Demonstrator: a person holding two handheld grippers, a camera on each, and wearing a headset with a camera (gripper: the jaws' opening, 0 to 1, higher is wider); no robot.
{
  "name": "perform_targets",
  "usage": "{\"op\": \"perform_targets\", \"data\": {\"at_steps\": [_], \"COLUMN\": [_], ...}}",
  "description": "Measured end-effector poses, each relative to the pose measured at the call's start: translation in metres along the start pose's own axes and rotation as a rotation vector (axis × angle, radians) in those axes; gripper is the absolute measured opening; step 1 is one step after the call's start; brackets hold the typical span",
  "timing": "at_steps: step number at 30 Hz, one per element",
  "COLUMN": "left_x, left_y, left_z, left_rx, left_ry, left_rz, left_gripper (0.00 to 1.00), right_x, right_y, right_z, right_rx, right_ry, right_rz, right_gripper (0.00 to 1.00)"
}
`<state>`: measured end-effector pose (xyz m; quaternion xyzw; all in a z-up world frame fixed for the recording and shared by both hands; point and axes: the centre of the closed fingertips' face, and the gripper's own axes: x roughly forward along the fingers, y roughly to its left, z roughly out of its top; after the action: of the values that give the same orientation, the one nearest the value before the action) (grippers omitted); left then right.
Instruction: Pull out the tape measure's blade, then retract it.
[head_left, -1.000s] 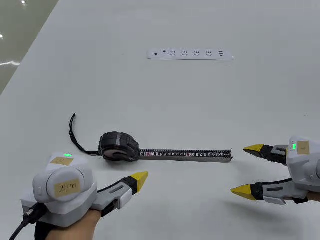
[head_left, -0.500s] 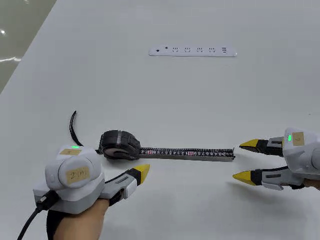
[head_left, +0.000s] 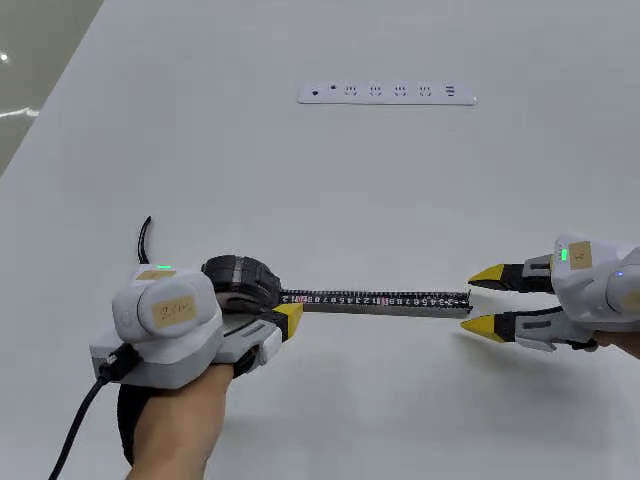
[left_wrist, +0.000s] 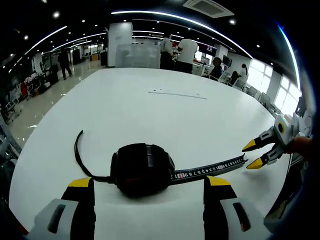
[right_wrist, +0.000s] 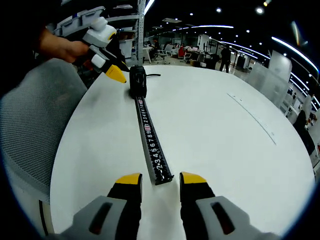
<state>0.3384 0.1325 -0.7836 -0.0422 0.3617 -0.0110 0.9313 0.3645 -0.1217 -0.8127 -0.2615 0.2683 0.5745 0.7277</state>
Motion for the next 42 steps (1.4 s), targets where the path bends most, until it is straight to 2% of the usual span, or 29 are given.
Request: {"op": "perform_targets", "data": {"at_steps": [17,28,30,42], "left_x": [0.028,0.037,0.037,0.041], "left_y": [0.008,0.005,0.008,0.011], "left_z": [0.010,-0.001,0.000,-0.002], "left_rx": [-0.031,-0.059,-0.060,-0.070], "left_ry": [0.019,0.053,0.047,0.050], "left_rz": [0.039,0.044,0.062,0.084], "left_gripper": [0.82,0.77,0.74,0.67], "right_x": [0.011,0.013,0.013,0.013], "right_y": [-0.002,-0.001,-0.001,-0.002], "right_z": [-0.005,-0.007,-0.007,-0.008], "right_rx": [-0.038,-0.049,-0.057,-0.047], "right_ry": [0.030,0.030,0.029,0.033], "right_rz": [0.045,0.055,0.054,0.052], "right_gripper": [0.16,0.14,0.14,0.14]}}
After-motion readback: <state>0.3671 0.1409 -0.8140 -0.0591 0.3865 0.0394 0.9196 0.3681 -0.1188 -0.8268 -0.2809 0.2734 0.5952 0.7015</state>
